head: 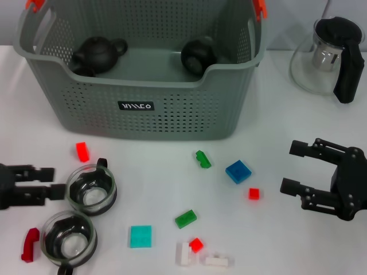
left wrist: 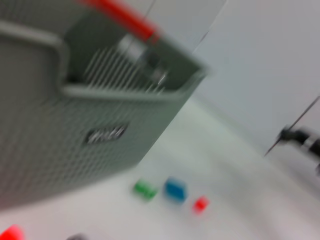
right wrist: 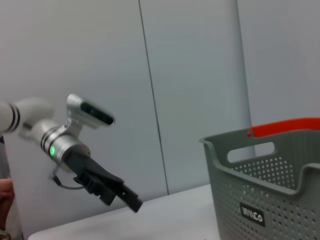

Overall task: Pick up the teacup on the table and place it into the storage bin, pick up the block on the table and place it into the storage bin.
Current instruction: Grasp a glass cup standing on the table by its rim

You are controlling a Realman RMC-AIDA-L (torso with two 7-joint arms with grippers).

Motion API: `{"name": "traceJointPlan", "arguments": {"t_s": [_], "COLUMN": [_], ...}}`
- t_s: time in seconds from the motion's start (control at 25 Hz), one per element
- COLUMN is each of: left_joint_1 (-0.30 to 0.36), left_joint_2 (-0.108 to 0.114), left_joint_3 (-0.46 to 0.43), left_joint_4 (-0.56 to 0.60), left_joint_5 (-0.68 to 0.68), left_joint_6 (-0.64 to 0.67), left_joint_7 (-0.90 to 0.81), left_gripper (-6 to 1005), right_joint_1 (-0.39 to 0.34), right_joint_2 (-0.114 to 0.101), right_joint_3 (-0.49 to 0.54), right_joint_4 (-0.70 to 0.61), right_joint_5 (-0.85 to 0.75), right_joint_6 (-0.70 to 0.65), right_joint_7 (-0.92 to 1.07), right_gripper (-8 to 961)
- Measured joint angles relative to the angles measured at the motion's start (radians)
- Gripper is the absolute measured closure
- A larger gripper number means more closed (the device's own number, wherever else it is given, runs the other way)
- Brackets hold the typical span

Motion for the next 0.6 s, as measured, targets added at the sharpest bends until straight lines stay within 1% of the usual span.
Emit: {"name": "traceJointPlan", "arguments": {"t_s": [0.04, 0.08, 0.12, 0.16, 0.2, 0.28, 0.4, 0.48, 0.56, 0.6], "left_joint_1": [-0.004, -0.013, -0.021, -0.034, -0.051, -0.095, -0.168, -0.213, -0.241, -0.244], "left_joint_2": [-0.001, -0.006, -0.009, -0.011, -0.012, -0.013, -0.021, -0.036, -0.061, -0.088], "left_joint_3": [0.008, 0.025, 0.045, 0.071, 0.106, 0.180, 0.256, 0.298, 0.359, 0.411], "left_joint_4": [0.042, 0.127, 0.189, 0.249, 0.304, 0.379, 0.413, 0.412, 0.413, 0.417], "left_joint_5": [0.018, 0.047, 0.072, 0.101, 0.134, 0.220, 0.339, 0.423, 0.498, 0.534], "left_joint_6": [0.003, 0.008, 0.011, 0.013, 0.013, 0.012, 0.001, -0.023, -0.065, -0.110], "left_joint_7": [-0.036, -0.101, -0.146, -0.195, -0.242, -0.351, -0.451, -0.467, -0.442, -0.398], "left_gripper": [236, 236, 259, 281, 281, 282, 282, 282, 283, 283], "right_joint_1": [0.000, 0.001, 0.003, 0.005, 0.008, 0.013, 0.020, 0.024, 0.027, 0.028], "right_joint_2": [0.000, 0.000, 0.000, 0.000, 0.000, -0.001, -0.001, -0.002, -0.002, -0.003], "right_joint_3": [0.006, 0.011, 0.014, 0.017, 0.018, 0.020, 0.020, 0.021, 0.021, 0.021], "right_joint_4": [-0.001, -0.003, -0.003, -0.003, -0.003, -0.001, 0.000, 0.001, 0.002, 0.002], "right_joint_5": [-0.001, -0.001, -0.002, -0.003, -0.003, -0.004, -0.005, -0.006, -0.006, -0.006], "right_joint_6": [0.000, -0.001, -0.001, -0.001, -0.001, 0.002, 0.004, 0.006, 0.010, 0.013], "right_joint_7": [0.006, 0.012, 0.017, 0.020, 0.021, 0.022, 0.023, 0.025, 0.033, 0.036], "right_gripper": [146, 146, 146, 146, 146, 146, 146, 147, 147, 147]}}
